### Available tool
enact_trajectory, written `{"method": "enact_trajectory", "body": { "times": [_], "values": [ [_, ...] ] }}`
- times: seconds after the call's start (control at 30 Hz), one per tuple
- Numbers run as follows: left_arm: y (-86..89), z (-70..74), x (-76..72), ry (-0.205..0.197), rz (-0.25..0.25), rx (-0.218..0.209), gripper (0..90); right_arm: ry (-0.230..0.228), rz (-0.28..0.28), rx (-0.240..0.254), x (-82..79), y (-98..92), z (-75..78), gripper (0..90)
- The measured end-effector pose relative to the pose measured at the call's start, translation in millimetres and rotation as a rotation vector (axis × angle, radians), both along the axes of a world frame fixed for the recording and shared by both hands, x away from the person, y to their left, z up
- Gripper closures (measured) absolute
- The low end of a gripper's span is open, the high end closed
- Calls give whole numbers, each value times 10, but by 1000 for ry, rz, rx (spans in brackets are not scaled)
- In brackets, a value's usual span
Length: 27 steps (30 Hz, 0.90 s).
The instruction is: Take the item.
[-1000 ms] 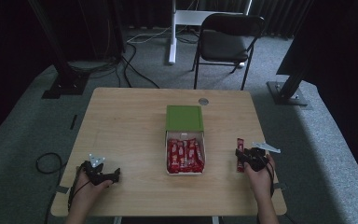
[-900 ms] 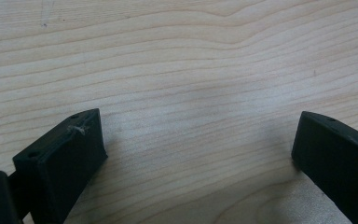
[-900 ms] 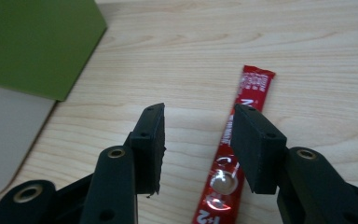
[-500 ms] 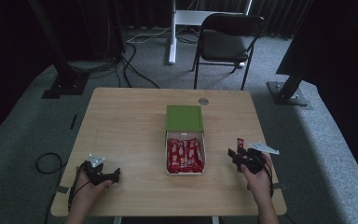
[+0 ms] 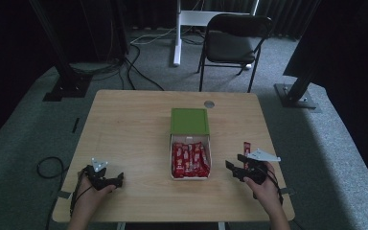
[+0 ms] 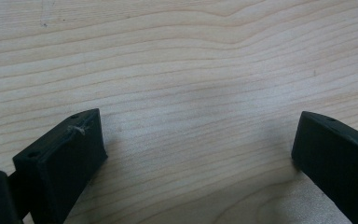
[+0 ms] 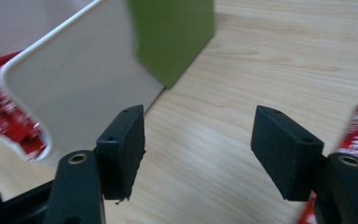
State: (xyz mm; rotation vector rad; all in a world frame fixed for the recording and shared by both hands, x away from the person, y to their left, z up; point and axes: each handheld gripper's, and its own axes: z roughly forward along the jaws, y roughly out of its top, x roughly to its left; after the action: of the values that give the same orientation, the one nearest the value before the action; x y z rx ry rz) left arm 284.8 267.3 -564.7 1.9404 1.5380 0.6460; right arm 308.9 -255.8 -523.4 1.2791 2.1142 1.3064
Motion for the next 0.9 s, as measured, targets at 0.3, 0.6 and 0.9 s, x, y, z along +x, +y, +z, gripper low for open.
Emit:
{"method": "enact_trajectory", "body": {
  "times": [0.3,0.6,0.9],
  "values": [
    [0,0,0,0,0,0,31,31,145,-26,-86,116,-182,261],
    [0,0,0,0,0,0,31,26,212,-99,-147,195,-322,267],
    [0,1,0,1,0,0,31,39,242,-172,-159,234,-417,234]
  ]
}}
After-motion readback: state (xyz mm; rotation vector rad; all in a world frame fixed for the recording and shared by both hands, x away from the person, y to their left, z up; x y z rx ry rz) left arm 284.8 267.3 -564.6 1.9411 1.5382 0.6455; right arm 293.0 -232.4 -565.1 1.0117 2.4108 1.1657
